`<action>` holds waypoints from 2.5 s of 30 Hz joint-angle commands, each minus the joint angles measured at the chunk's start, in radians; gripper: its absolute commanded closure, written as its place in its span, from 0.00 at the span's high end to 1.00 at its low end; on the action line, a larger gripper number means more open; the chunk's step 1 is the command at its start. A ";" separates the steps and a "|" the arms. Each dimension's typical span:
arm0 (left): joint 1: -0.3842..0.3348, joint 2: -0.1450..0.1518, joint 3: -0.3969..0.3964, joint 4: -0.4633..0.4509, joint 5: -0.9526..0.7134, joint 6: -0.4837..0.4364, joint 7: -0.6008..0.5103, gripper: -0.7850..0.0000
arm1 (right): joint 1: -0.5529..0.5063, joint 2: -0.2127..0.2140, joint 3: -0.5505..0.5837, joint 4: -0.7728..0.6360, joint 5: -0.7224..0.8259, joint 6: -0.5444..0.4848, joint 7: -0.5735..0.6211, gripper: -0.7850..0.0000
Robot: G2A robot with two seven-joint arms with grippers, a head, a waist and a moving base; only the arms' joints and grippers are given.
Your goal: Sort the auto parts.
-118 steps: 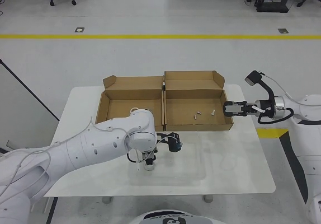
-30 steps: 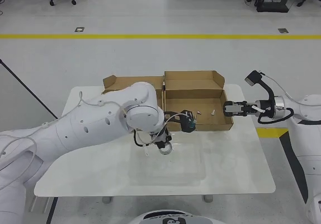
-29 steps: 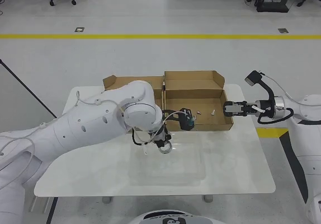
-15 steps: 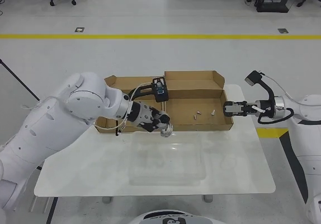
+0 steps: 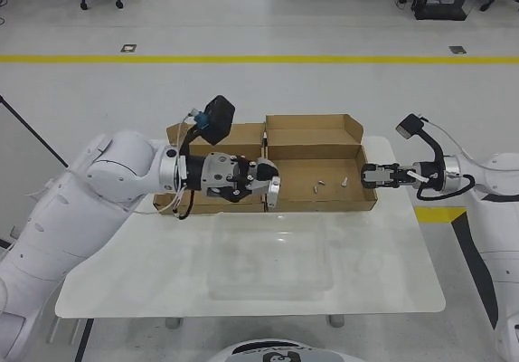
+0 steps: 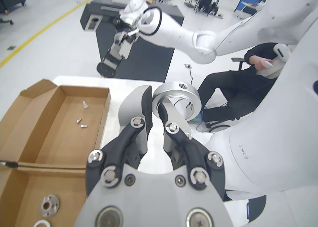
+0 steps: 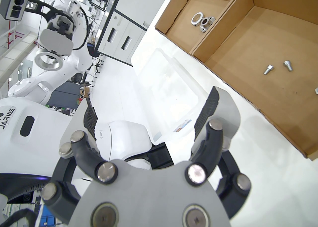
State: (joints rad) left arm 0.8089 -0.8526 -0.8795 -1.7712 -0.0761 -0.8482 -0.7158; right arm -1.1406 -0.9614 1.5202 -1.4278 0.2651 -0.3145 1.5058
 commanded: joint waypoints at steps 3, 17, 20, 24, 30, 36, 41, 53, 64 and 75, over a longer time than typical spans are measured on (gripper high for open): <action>0.000 -0.006 -0.019 0.024 -0.060 -0.118 0.060 0.00 | 0.000 0.000 0.000 0.000 0.000 0.000 0.000 1.00; 0.006 -0.058 -0.096 -0.073 -0.289 -0.164 0.111 0.00 | 0.000 0.000 0.000 0.000 0.000 0.000 0.000 1.00; 0.014 -0.079 -0.124 -0.081 -0.345 -0.164 0.077 0.00 | 0.000 0.000 0.000 0.000 0.000 0.000 0.000 1.00; 0.036 -0.113 -0.170 -0.080 -0.444 -0.164 0.006 0.00 | 0.000 0.000 0.000 0.000 0.000 0.000 0.000 1.00; 0.075 -0.169 -0.233 -0.076 -0.583 -0.164 -0.092 0.00 | 0.000 0.000 0.000 0.000 0.000 0.000 0.000 1.00; 0.108 -0.214 -0.277 -0.080 -0.600 -0.164 -0.092 0.00 | 0.000 0.000 0.000 0.000 0.000 0.000 0.000 1.00; 0.121 -0.250 -0.286 -0.089 -0.647 -0.164 -0.092 0.00 | 0.000 0.000 0.000 0.000 0.000 0.000 0.000 1.00; 0.118 -0.294 -0.298 -0.074 -0.556 -0.164 -0.093 0.00 | 0.000 0.000 0.000 0.000 0.000 0.000 0.000 1.00; 0.178 -0.307 -0.311 -0.118 -0.563 -0.164 0.064 0.00 | 0.000 0.000 0.000 0.000 0.000 0.000 0.000 1.00; 0.214 -0.353 -0.298 -0.162 -0.610 -0.164 0.216 0.00 | 0.000 0.000 0.000 0.000 0.000 0.000 0.000 1.00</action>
State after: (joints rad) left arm 1.0224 -1.2001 -1.1762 -1.9319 -0.6896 -1.0123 -0.5045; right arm -1.1406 -0.9614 1.5202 -1.4278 0.2651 -0.3145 1.5058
